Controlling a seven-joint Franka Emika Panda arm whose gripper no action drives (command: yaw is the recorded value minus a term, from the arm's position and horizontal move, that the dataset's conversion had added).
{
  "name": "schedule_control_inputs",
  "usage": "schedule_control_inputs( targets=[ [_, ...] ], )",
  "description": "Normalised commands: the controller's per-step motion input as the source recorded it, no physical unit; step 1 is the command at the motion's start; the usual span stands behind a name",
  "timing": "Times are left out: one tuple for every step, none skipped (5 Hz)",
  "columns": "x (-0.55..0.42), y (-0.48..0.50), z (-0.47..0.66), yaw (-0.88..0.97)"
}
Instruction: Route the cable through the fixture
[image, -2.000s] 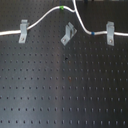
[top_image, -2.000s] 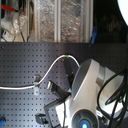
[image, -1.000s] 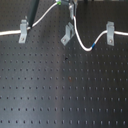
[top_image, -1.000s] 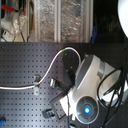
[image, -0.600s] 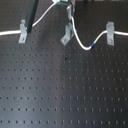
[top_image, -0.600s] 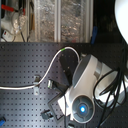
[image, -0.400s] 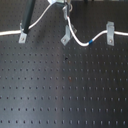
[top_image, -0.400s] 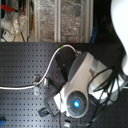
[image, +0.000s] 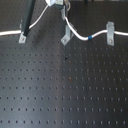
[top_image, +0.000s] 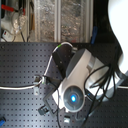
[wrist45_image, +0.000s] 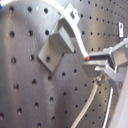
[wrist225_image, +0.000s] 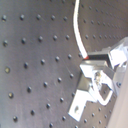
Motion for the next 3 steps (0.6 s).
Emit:
schedule_control_inputs(
  targets=[
    [0.001, 0.000, 0.02, 0.00],
    [-0.042, 0.042, 0.14, 0.00],
    [-0.209, -0.177, 0.34, -0.09]
  ],
)
